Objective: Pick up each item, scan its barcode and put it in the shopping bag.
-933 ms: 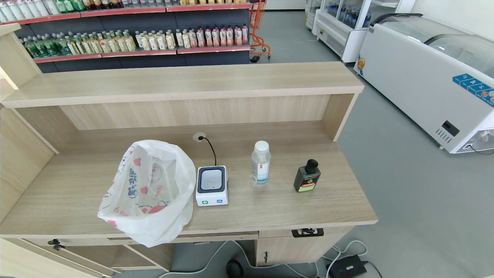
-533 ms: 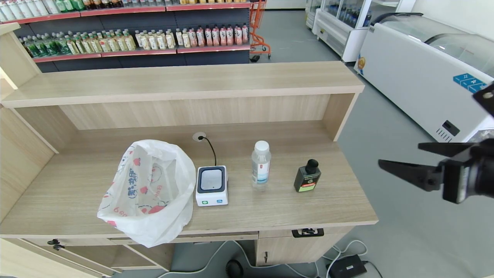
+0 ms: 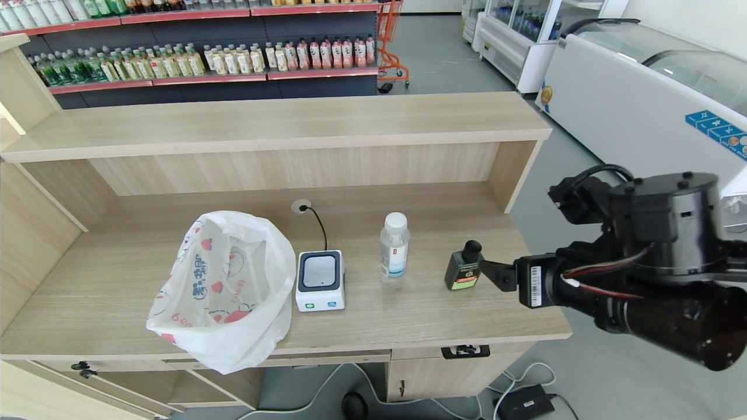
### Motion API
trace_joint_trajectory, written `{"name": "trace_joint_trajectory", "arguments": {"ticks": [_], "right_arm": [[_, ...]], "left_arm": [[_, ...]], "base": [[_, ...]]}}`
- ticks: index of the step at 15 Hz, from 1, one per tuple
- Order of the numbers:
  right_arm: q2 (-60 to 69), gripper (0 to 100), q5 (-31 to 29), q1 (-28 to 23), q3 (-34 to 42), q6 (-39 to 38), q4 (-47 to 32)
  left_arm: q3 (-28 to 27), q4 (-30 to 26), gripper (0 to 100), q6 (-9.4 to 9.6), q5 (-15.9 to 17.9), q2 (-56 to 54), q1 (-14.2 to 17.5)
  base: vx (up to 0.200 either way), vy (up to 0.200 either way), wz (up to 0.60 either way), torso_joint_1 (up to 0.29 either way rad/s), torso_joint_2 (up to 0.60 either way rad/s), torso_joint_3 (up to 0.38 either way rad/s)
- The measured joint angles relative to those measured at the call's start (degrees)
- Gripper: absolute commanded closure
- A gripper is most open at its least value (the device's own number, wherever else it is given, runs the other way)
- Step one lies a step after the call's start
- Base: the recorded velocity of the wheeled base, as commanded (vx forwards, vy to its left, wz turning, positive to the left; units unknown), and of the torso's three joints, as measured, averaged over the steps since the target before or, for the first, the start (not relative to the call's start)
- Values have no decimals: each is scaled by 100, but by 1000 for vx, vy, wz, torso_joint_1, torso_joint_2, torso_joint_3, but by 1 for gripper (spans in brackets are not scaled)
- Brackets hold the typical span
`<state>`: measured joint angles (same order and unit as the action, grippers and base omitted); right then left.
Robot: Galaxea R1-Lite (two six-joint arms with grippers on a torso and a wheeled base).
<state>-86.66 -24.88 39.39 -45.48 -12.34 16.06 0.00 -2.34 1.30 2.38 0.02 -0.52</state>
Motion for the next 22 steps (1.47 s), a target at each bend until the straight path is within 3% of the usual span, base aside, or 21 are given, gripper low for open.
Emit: {"name": "trace_joint_trajectory", "arguments": {"ticks": [6,9,12,17,22], "right_arm": [[-1371,0,-117,-216,126,172,2314],[-1957,0,461,-304,358,187,3496],[-2411,0,791,-329,434,202,4011],[-2925,0,848,-317,379,391,4287],[-3406,0,1204,-297,-46,736,4695]], "left_arm": [[0,0,0,2,0,0,0],[0,0,0,2,0,0,0],[0,0,0,2,0,0,0],[0,0,0,2,0,0,0],[0,0,0,2,-2,0,0]], "base": [[0,0,0,0,0,0],[0,0,0,0,0,0],[0,0,0,0,0,0],[0,0,0,0,0,0],[0,0,0,0,0,0]]}}
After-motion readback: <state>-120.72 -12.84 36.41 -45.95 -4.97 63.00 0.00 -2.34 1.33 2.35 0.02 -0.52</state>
